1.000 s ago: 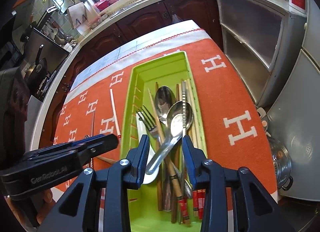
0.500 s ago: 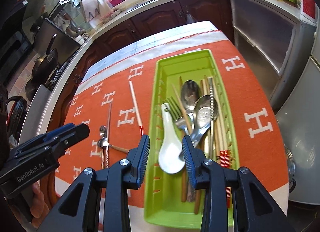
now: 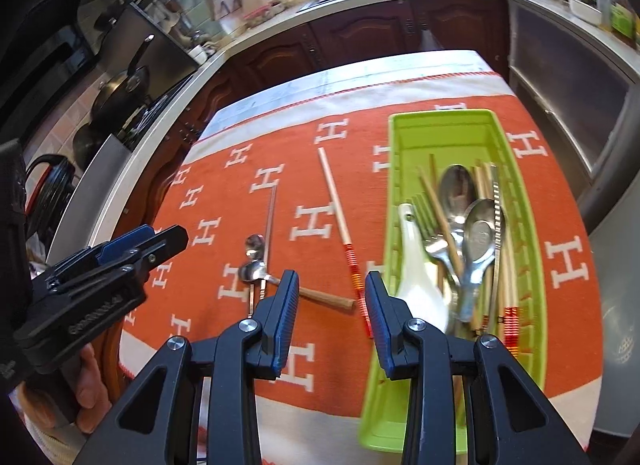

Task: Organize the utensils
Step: 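Move both open tools back over the remaining utensils, then lower the right tool onto a small steel spoon and close it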

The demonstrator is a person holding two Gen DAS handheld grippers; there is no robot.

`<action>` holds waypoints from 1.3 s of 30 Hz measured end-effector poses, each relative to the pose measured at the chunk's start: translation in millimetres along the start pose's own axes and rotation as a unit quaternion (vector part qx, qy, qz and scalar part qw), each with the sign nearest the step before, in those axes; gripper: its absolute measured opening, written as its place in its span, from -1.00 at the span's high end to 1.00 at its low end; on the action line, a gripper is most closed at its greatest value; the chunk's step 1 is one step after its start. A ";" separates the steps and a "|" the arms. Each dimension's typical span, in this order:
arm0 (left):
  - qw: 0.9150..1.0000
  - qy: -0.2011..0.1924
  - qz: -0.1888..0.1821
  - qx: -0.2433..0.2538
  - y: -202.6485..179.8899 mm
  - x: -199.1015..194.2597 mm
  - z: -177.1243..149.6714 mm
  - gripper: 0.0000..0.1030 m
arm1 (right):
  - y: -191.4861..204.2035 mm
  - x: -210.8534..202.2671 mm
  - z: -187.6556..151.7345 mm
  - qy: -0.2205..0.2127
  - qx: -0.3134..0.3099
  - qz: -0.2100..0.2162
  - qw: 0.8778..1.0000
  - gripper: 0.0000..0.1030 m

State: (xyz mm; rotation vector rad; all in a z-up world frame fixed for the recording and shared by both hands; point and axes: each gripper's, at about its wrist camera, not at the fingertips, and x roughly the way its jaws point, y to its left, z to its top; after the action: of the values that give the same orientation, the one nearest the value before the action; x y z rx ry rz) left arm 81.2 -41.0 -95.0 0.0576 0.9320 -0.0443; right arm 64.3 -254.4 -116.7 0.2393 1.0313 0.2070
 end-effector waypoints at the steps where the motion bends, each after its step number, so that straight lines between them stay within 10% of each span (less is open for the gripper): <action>1: 1.000 0.005 0.002 -0.001 4.3 3.2 -2.9 0.12 | 4.3 1.3 0.4 0.001 -0.004 0.002 1.000 0.32; 39: 0.987 0.114 -0.094 -0.067 68.5 88.5 -72.1 0.02 | 57.1 134.6 9.9 0.111 -0.136 0.035 0.984 0.31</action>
State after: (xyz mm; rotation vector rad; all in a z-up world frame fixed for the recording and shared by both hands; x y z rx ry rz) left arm 80.5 31.1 -206.9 -0.1533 1.1659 -0.1527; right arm 136.7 -163.0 -205.5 0.0037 1.2028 0.4430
